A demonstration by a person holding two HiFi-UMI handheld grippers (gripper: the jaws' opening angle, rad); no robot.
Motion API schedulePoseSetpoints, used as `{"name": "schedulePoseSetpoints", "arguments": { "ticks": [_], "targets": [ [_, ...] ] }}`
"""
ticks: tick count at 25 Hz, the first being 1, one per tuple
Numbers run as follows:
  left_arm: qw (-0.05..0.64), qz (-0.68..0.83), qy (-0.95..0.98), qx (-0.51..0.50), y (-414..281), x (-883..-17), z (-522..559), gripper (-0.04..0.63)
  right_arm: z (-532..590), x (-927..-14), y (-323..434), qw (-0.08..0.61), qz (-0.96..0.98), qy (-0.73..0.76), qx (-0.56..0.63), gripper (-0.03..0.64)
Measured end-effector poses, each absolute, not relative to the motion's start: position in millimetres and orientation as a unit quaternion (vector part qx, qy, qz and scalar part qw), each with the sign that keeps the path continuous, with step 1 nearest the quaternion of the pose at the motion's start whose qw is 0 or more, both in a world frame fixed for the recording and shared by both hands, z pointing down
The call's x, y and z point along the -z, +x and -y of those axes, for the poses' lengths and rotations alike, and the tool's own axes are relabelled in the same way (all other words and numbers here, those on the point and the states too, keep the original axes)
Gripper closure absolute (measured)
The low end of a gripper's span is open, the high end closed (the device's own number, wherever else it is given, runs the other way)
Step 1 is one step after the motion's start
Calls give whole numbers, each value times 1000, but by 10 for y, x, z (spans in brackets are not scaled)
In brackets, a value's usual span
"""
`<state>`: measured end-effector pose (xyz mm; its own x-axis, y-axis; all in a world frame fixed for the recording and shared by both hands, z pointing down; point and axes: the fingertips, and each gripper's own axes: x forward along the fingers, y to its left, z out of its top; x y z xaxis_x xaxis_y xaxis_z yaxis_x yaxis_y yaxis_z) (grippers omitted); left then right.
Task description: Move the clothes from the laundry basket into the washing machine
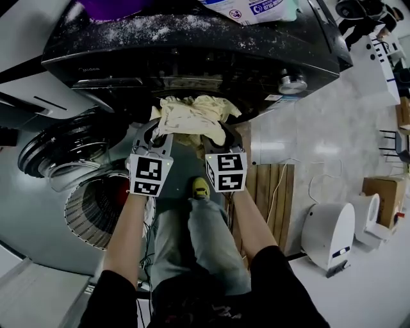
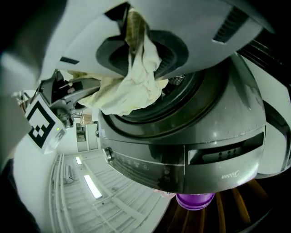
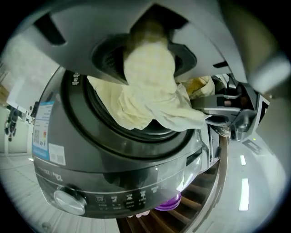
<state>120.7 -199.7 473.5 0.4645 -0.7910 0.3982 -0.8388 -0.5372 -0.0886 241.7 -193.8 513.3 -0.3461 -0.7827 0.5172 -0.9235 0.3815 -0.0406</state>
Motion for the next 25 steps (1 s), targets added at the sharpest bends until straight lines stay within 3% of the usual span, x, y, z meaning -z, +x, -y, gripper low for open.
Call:
{"name": "schedulePoseSetpoints", "arguments": {
  "ticks": [13,25],
  "targets": [
    [30,511,849,-132,1227,-5319,2649,515,2658,-5706,2457,148,811,546,-149,428],
    [49,538,839,-69,1123,-5729,3283,515,3228,-6056,2333,84,815,557,-135,417]
  ]
}}
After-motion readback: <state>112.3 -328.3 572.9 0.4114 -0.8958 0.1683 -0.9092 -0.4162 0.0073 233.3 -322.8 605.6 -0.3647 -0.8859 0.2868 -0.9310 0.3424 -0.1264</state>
